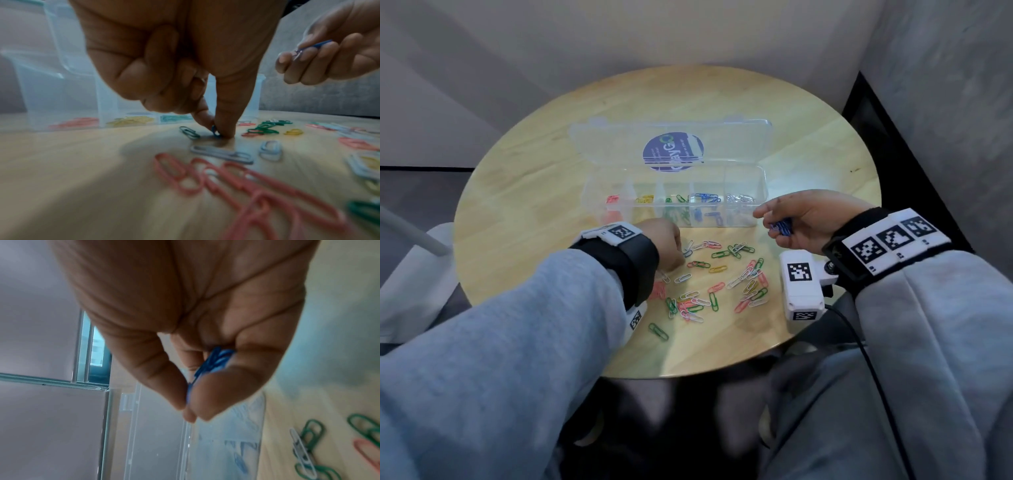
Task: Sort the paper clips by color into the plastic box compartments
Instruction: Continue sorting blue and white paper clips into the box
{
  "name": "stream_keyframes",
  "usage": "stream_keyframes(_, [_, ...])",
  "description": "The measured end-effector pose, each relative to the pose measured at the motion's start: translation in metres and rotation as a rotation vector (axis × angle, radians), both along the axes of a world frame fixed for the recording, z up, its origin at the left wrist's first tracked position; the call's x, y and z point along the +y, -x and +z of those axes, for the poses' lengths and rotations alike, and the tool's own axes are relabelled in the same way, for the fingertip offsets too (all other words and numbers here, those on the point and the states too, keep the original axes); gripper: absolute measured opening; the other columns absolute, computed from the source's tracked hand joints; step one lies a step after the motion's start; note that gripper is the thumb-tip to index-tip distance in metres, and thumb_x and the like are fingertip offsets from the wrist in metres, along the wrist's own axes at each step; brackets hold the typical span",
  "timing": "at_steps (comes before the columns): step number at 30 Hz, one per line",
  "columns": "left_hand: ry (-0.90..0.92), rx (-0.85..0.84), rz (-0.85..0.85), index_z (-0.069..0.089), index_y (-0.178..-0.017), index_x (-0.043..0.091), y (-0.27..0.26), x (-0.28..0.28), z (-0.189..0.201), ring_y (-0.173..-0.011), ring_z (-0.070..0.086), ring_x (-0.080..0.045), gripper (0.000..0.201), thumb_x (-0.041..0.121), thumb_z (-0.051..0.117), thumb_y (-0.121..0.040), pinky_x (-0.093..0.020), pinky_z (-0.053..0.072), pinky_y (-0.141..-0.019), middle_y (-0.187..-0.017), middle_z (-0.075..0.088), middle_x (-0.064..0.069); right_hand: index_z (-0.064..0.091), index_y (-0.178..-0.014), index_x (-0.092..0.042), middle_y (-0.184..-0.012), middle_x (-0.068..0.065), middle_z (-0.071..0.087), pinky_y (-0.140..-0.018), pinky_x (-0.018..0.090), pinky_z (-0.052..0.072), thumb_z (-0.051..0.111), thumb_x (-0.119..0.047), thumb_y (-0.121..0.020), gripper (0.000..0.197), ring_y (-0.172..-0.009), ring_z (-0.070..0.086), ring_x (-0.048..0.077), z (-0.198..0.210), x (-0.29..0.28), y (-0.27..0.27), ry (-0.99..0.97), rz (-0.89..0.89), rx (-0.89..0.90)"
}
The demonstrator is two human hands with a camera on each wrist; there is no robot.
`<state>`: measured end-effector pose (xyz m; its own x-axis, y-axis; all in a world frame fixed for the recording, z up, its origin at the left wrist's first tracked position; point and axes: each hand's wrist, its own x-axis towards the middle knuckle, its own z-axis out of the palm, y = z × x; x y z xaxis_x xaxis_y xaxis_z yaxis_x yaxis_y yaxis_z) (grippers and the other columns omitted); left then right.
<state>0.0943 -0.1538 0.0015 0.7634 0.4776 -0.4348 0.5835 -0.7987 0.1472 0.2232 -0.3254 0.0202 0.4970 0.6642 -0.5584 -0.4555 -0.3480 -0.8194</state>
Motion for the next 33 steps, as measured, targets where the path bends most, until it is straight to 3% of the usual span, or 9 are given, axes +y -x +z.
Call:
stream_keyframes(4, [0.084, -0.026, 0.056, 0.063, -0.081, 0.018, 0.009, 0.004, 0.003, -0.077, 0.054, -0.018, 0.001, 0.018, 0.064, -0.082, -0.017, 0.034, -0.052, -0.081, 0.061, 0.0, 0.058, -0.08, -0.002, -0.061, 0.006, 0.052, -0.04, 0.013, 0.049, 0.038, 0.003, -0.092, 0.024, -0.042, 0.058, 0.01, 0.001, 0.004, 0.003, -0.02, -0.009, 0.07])
stream_keyframes(6, [0.144, -0.031, 0.099, 0.058, -0.072, 0.02, 0.013, 0.008, 0.006, -0.071, 0.051, -0.018, 0.01, 0.018, 0.063, -0.081, -0.018, 0.033, -0.052, -0.07, 0.056, 0.003, 0.057, -0.079, -0.002, -0.06, 0.006, 0.054, -0.04, 0.014, 0.049, 0.037, 0.001, -0.093, 0.024, -0.042, 0.059, 0.01, 0.001, 0.006, 0.006, -0.001, 0.013, 0.082])
stream_keyframes(11, [0.576, -0.106, 0.345, 0.046, -0.062, 0.014, 0.02, 0.014, 0.011, -0.051, 0.038, -0.016, 0.021, 0.008, 0.056, -0.08, -0.018, 0.025, -0.045, -0.064, 0.05, -0.004, 0.057, -0.084, -0.001, -0.069, 0.01, 0.052, -0.043, 0.016, 0.052, 0.032, -0.001, -0.093, 0.027, -0.044, 0.059, 0.013, 0.003, 0.013, 0.012, 0.0, 0.04, 0.11])
stream_keyframes(15, [0.794, -0.234, 0.486, 0.042, -0.058, 0.012, 0.023, 0.015, 0.019, -0.036, 0.041, -0.007, 0.031, -0.004, 0.049, -0.083, -0.011, 0.024, -0.034, -0.064, 0.055, -0.009, 0.056, -0.087, 0.003, -0.076, 0.016, 0.054, -0.054, 0.023, 0.057, 0.02, 0.007, -0.091, 0.037, -0.053, 0.062, 0.02, 0.006, 0.019, 0.016, -0.07, 0.023, 0.174])
stream_keyframes(19, [0.923, -0.323, 0.577, 0.042, -0.065, 0.012, 0.022, 0.016, 0.027, -0.032, 0.039, -0.004, 0.027, -0.003, 0.043, -0.086, -0.01, 0.025, -0.032, -0.064, 0.047, -0.006, 0.055, -0.089, 0.002, -0.083, 0.017, 0.054, -0.058, 0.022, 0.057, 0.012, 0.017, -0.084, 0.046, -0.072, 0.059, 0.022, 0.008, 0.025, 0.02, -0.042, 0.034, 0.133])
stream_keyframes(23, [1.036, -0.351, 0.68, 0.058, -0.082, 0.012, 0.019, 0.019, 0.036, -0.038, 0.038, -0.006, 0.022, 0.004, 0.039, -0.089, -0.009, 0.027, -0.032, -0.063, 0.043, -0.002, 0.056, -0.093, 0.004, -0.091, 0.019, 0.057, -0.064, 0.023, 0.059, 0.014, 0.02, -0.085, 0.045, -0.081, 0.062, 0.024, 0.011, 0.028, 0.023, -0.121, -0.013, 0.152])
stream_keyframes(26, [1.145, -0.372, 0.72, 0.06, -0.087, 0.009, 0.017, 0.021, 0.042, -0.042, 0.047, -0.007, 0.031, 0.0, 0.03, -0.087, -0.011, 0.039, -0.035, -0.067, 0.047, -0.003, 0.054, -0.096, 0.008, -0.096, 0.024, 0.058, -0.071, 0.026, 0.059, 0.015, 0.019, -0.086, 0.042, -0.088, 0.063, 0.031, 0.015, 0.032, 0.024, -0.276, -0.124, 0.219])
stream_keyframes(29, [1.268, -0.458, 0.768, 0.058, -0.093, 0.002, 0.014, 0.021, 0.049, -0.063, 0.059, -0.015, 0.034, -0.003, 0.024, -0.088, -0.016, 0.055, -0.05, -0.081, 0.055, -0.012, 0.054, -0.099, 0.009, -0.099, 0.025, 0.056, -0.078, 0.029, 0.056, 0.018, 0.016, -0.087, 0.038, -0.091, 0.061, 0.031, 0.018, 0.038, 0.023, -0.366, -0.221, 0.26])
stream_keyframes(33, [1.246, -0.557, 0.765, 0.055, -0.106, 0.0, 0.002, 0.024, 0.052, -0.085, 0.062, -0.022, 0.048, -0.018, 0.017, -0.084, -0.021, 0.057, -0.068, -0.097, 0.057, -0.016, 0.054, -0.098, 0.009, -0.105, 0.024, 0.054, -0.079, 0.026, 0.055, 0.018, 0.014, -0.083, 0.04, -0.093, 0.059, 0.028, 0.019, 0.047, 0.022, -0.378, -0.257, 0.279])
